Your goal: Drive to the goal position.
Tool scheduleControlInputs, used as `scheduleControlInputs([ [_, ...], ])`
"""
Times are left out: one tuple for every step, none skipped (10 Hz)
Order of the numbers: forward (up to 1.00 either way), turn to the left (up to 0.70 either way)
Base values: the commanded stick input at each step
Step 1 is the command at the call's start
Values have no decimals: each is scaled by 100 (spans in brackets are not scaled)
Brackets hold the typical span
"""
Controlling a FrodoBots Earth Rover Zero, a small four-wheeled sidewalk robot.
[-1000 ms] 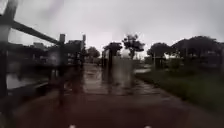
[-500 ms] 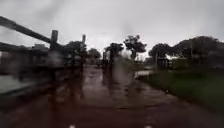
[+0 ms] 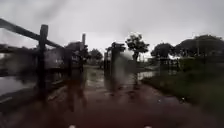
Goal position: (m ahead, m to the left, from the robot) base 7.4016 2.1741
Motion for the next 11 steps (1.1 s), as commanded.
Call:
scheduleControlInputs([
  [100,0],
  [100,0],
  [100,0],
  [100,0],
  [100,0],
  [100,0],
  [100,0],
  [100,0],
  [100,0],
  [100,0],
  [100,0],
])
